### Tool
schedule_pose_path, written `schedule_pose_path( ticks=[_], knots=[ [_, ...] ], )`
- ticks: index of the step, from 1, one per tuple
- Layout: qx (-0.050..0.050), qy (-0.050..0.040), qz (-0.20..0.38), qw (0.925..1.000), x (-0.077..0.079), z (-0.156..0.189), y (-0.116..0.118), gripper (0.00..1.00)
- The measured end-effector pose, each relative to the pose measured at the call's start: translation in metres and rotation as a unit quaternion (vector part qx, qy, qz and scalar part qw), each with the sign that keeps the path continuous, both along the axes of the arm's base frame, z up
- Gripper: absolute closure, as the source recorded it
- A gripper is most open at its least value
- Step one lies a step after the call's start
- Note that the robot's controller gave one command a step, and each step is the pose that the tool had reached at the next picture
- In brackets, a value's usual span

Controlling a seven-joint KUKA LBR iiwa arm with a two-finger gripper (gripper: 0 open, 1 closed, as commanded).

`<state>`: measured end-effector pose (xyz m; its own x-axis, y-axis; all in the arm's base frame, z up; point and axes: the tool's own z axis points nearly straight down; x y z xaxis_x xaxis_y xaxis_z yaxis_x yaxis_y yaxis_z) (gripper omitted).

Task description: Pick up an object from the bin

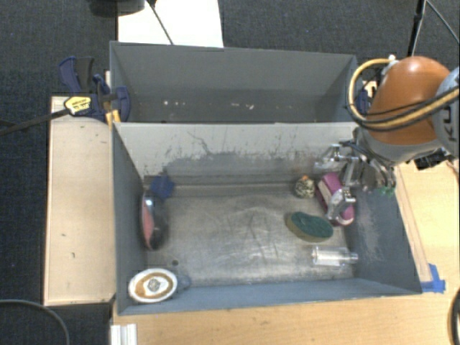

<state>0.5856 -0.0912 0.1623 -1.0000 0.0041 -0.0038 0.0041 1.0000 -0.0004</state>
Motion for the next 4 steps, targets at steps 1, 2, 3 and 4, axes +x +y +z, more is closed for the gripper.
schedule_pose_path(
  ticks=[1,2,3,4],
  knots=[
    [0.0,-0.0023,-0.047,0.9989,-0.041,-0.092,-0.0247,0.0],
    [-0.001,-0.0063,-0.043,0.999,-0.0376,-0.0881,-0.0238,1.0],
    [0.0,-0.0008,-0.042,0.9991,-0.0403,-0.0898,-0.0233,0.0],
    [-0.001,-0.0056,-0.041,0.9991,-0.0378,-0.0881,-0.0236,1.0]
  ],
)
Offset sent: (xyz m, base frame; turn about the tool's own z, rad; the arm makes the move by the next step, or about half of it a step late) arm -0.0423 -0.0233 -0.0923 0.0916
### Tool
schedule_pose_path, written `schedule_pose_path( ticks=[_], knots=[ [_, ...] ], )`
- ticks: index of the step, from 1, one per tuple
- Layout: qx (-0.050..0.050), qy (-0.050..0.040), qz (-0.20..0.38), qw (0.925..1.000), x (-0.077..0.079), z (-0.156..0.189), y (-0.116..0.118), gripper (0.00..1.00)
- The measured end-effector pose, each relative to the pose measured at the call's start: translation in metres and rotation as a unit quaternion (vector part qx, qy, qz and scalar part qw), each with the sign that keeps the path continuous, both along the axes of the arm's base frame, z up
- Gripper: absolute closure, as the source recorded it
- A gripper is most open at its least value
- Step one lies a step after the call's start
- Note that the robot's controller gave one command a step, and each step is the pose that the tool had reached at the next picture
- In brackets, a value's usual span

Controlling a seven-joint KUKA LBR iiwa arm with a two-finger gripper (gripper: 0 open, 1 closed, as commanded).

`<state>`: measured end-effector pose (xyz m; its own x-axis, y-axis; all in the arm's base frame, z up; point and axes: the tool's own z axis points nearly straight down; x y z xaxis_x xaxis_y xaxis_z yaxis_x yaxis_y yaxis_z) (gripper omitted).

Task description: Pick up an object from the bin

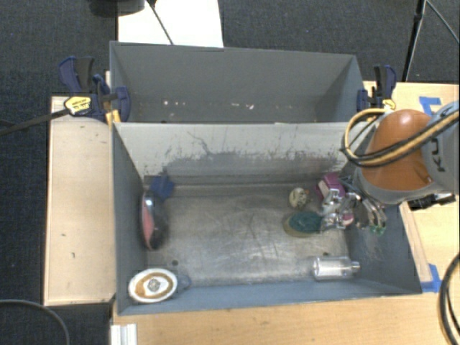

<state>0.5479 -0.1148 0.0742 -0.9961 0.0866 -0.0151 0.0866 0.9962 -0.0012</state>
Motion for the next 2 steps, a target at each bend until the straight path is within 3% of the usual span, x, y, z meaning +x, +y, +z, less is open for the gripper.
schedule_pose_path(
  ticks=[1,2],
  knots=[
    [0.001,0.0047,0.001,1.0,-0.0024,-0.0017,0.0003,0.0],
    [0.0,0.0002,0.001,1.0,-0.0001,0.0,0.0001,1.0]
  ],
)
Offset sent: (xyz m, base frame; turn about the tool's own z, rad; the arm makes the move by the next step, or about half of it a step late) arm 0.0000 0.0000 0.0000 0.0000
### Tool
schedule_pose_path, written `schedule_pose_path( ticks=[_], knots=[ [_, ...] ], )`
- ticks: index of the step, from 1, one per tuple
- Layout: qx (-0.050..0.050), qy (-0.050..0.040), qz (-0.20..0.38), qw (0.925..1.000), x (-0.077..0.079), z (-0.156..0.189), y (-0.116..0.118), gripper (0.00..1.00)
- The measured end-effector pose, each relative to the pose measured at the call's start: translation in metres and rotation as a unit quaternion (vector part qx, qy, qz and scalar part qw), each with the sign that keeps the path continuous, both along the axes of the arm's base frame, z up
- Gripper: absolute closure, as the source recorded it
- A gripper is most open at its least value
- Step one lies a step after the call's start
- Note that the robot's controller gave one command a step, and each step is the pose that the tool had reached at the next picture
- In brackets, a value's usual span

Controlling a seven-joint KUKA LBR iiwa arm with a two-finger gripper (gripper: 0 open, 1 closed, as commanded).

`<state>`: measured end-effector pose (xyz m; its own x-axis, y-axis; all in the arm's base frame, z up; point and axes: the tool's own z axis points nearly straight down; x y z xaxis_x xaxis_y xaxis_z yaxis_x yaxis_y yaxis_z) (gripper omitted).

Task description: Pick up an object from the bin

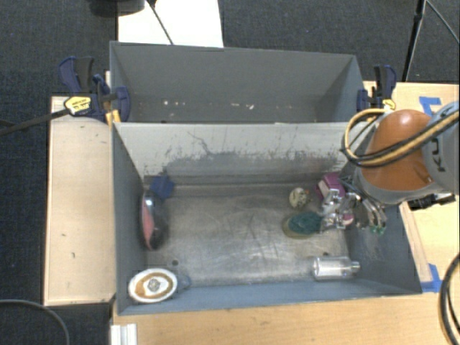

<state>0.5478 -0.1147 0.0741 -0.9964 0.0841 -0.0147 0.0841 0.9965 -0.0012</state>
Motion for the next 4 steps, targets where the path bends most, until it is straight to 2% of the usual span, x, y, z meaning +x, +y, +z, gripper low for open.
schedule_pose_path(
  ticks=[1,2,3,4],
  knots=[
    [0.001,0.0045,0.001,1.0,-0.0024,-0.0017,0.0002,0.0],
    [0.0,0.0,0.0,1.0,0.0001,0.0,0.0001,1.0],
    [0.001,0.0046,0.001,1.0,-0.0024,-0.0017,0.0003,0.0],
    [0.0,-0.0001,0.001,1.0,0.0,0.0,0.0,1.0]
  ],
)
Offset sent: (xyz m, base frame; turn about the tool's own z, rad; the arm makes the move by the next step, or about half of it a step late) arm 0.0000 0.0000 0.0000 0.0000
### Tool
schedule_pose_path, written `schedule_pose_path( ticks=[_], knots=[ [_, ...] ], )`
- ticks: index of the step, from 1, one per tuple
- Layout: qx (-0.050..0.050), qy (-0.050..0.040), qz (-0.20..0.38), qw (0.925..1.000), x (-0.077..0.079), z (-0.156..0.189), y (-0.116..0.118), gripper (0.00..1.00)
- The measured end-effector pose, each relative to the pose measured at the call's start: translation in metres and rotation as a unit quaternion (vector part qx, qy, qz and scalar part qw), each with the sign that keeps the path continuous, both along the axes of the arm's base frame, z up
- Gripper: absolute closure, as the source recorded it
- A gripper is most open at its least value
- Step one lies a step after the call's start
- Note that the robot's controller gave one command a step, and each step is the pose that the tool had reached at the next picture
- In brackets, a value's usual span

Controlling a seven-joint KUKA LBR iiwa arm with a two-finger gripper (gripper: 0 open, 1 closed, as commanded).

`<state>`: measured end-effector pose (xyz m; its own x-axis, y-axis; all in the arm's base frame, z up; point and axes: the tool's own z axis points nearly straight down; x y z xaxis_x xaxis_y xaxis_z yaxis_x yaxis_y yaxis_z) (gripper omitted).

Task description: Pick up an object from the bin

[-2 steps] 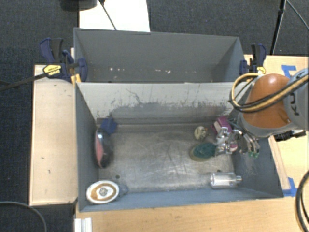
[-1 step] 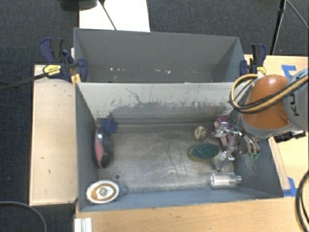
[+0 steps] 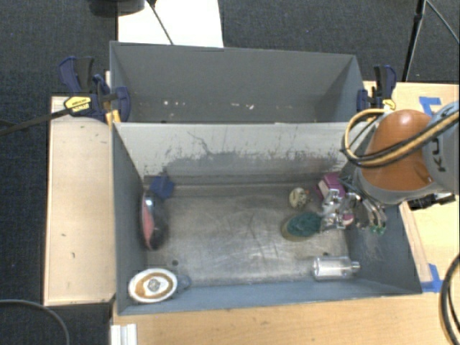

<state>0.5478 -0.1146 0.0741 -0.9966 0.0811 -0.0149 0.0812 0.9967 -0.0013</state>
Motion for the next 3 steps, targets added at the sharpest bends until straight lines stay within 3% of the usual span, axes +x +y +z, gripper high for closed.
schedule_pose_path(
  ticks=[1,2,3],
  knots=[
    [0.001,0.0047,0.001,1.0,-0.0025,-0.0017,0.0002,0.0],
    [0.0,-0.0005,-0.002,1.0,0.0003,0.0001,0.0,1.0],
    [0.001,0.0048,-0.001,1.0,-0.0025,-0.0017,0.0003,0.0]
  ],
)
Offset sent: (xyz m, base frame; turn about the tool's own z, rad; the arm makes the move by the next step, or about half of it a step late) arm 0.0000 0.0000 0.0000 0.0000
